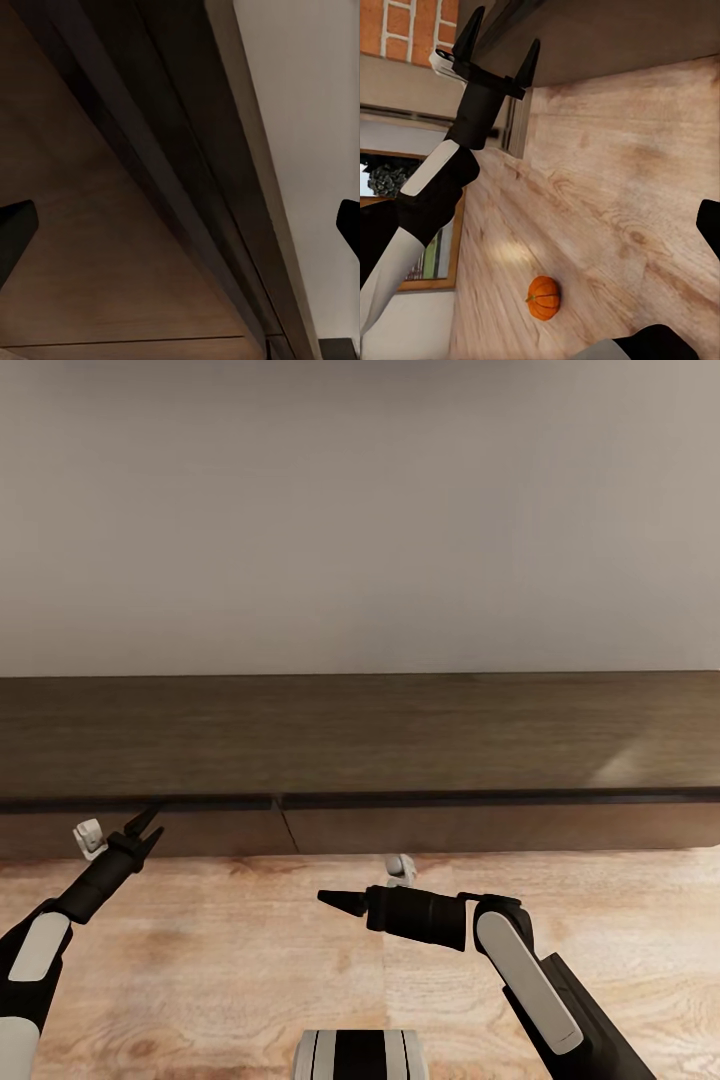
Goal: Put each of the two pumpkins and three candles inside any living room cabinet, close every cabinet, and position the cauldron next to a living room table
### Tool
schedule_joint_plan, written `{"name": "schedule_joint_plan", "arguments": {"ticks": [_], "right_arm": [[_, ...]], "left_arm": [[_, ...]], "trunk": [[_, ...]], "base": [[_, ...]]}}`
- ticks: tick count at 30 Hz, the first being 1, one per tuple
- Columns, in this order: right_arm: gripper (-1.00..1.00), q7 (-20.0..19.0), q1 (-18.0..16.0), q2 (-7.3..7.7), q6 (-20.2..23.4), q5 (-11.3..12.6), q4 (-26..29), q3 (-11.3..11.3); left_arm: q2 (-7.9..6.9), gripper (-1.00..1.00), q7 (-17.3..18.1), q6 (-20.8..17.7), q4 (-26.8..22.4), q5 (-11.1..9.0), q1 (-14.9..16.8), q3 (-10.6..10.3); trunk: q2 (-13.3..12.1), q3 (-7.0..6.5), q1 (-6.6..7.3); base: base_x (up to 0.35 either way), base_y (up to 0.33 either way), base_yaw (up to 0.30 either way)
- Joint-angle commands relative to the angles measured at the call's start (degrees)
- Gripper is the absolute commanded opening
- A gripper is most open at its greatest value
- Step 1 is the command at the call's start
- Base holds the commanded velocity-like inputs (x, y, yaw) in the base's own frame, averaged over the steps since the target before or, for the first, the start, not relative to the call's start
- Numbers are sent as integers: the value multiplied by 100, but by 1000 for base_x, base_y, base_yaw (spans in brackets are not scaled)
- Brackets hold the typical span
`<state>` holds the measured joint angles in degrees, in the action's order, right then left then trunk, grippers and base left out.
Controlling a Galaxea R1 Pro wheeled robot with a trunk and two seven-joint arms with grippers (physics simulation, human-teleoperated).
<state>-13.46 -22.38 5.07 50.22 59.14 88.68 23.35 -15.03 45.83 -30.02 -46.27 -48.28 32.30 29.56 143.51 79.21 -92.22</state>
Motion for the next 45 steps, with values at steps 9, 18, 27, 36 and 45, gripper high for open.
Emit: {"name": "schedule_joint_plan", "arguments": {"ticks": [9,18,27,36,45], "right_arm": [[100,-54,-3,2,13,-34,1,3],[100,-120,-3,2,14,-34,1,3],[100,-121,-3,2,14,-34,1,3],[100,-121,-3,3,14,-34,1,3],[100,-121,-3,2,6,-34,1,3]], "left_arm": [[0,100,7,-40,3,-29,3,6],[0,100,5,-47,1,-23,4,6],[0,100,5,-46,3,-23,-1,6],[0,100,5,-47,4,-23,3,6],[-9,100,5,-47,4,-23,0,6]], "trunk": [[1,4,1],[1,4,1],[1,4,1],[1,4,1],[1,4,1]], "base": [[68,25,0],[58,17,0],[1,0,0],[0,0,0],[0,0,0]]}}
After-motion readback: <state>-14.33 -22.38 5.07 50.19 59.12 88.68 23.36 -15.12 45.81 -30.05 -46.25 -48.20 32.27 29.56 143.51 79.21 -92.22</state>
